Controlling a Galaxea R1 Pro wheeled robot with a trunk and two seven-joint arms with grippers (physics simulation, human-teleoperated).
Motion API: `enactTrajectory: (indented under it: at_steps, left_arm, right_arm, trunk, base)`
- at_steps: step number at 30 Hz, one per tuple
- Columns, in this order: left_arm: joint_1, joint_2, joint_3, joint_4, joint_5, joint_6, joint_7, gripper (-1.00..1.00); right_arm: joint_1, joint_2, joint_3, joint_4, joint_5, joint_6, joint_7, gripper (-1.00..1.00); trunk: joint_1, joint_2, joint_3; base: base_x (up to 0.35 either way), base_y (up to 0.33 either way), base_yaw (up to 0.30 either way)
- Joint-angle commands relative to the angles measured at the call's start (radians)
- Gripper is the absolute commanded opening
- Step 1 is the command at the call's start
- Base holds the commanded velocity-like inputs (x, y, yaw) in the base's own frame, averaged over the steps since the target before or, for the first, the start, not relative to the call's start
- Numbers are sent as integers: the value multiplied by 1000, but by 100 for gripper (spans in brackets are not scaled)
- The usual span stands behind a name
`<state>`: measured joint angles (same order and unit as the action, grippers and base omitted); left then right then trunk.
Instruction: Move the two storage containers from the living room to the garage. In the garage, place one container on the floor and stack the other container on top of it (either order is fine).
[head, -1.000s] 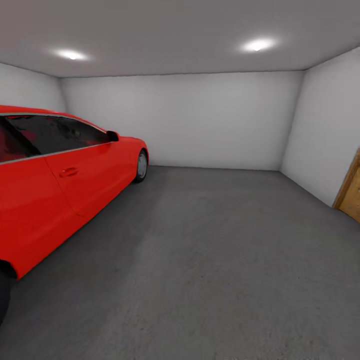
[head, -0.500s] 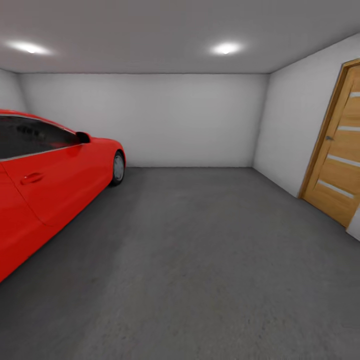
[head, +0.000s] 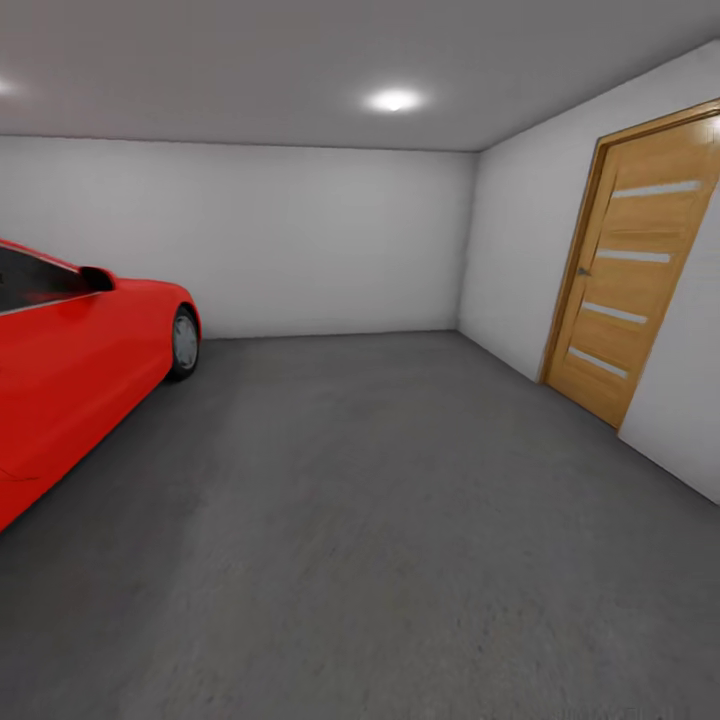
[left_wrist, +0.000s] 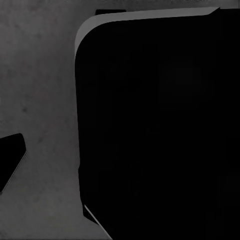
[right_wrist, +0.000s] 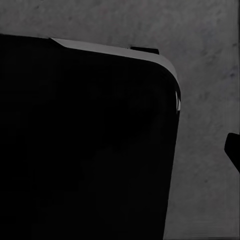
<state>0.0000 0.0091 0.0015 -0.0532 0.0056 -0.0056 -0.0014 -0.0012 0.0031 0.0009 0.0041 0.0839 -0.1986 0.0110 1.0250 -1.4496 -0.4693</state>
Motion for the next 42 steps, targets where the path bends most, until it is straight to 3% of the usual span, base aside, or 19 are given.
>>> enactTrajectory:
  at_steps: [1, 34, 42]
  left_arm:
    - [0, 0, 0, -1, 1, -1, 0, 100]
    - [0, 0, 0, -1, 1, -1, 0, 100]
    - [0, 0, 0, -1, 1, -1, 0, 100]
  right_arm:
    - [0, 0, -1, 0, 7, -3, -1, 100]
    - [0, 1, -1, 2, 11, -4, -1, 100]
    - [0, 1, -2, 7, 12, 13, 3, 100]
  trunk:
    - [0, 0, -1]
    - [0, 0, -1]
    - [0, 0, -1]
  base:
    - [0, 0, -300]
    - [0, 0, -300]
    - [0, 0, -99]
